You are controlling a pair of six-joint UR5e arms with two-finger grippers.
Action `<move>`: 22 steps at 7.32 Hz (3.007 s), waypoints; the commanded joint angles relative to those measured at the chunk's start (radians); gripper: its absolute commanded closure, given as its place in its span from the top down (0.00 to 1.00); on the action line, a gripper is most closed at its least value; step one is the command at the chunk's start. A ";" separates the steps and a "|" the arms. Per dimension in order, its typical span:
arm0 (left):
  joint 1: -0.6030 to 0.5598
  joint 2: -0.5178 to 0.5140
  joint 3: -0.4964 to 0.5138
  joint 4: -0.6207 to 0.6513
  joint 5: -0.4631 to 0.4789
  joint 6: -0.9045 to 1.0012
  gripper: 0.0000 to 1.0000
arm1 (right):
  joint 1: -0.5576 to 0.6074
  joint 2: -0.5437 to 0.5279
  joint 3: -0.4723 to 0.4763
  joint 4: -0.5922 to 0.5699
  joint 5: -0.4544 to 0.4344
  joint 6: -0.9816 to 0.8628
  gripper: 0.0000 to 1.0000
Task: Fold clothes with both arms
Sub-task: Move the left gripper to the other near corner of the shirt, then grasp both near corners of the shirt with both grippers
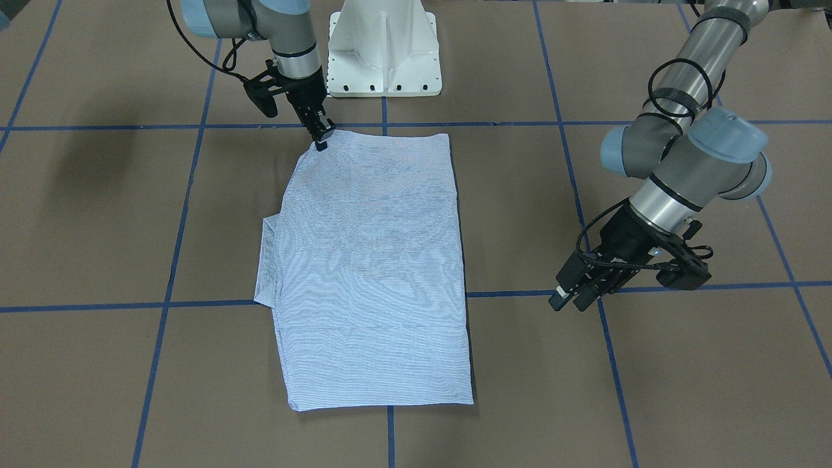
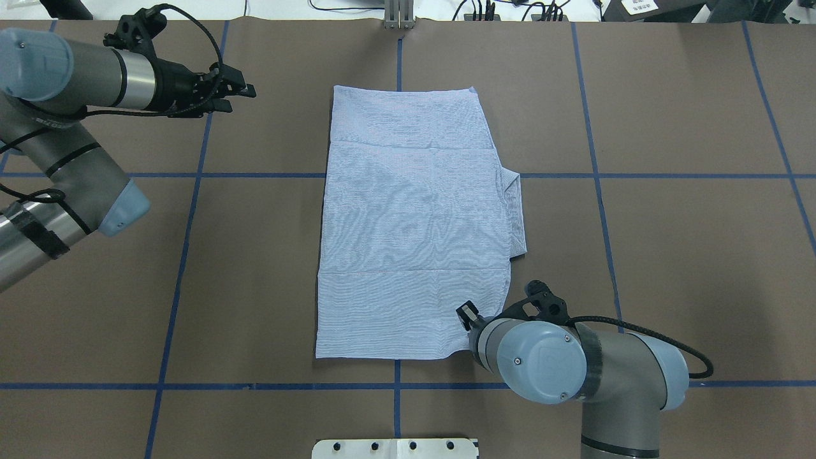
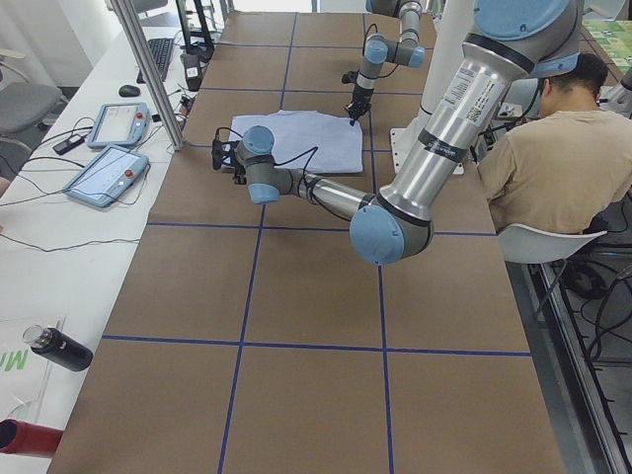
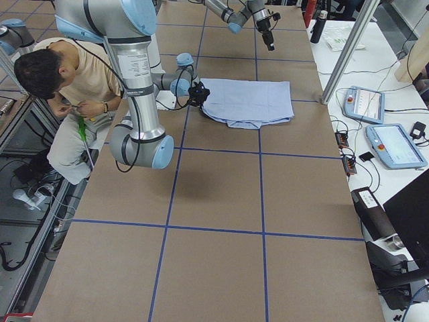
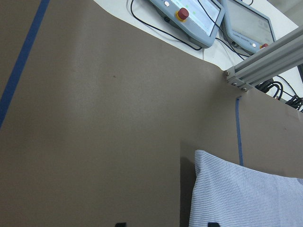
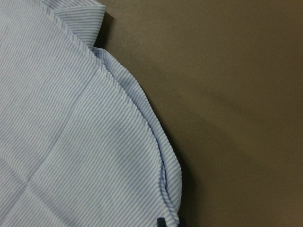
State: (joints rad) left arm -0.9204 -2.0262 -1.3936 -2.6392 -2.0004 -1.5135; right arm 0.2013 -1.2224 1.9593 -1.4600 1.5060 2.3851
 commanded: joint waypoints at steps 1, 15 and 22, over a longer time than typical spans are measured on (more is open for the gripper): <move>0.068 0.136 -0.214 -0.004 0.020 -0.211 0.68 | 0.001 -0.017 0.012 0.000 0.006 -0.001 0.00; 0.732 0.272 -0.397 0.048 0.450 -0.490 0.81 | 0.001 -0.020 0.013 0.000 0.013 -0.015 0.00; 0.749 0.242 -0.371 0.065 0.453 -0.493 0.42 | 0.001 -0.020 0.018 0.000 0.013 -0.014 0.00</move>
State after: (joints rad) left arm -0.1726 -1.7840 -1.7639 -2.5741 -1.5489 -2.0051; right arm 0.2025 -1.2425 1.9767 -1.4602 1.5180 2.3713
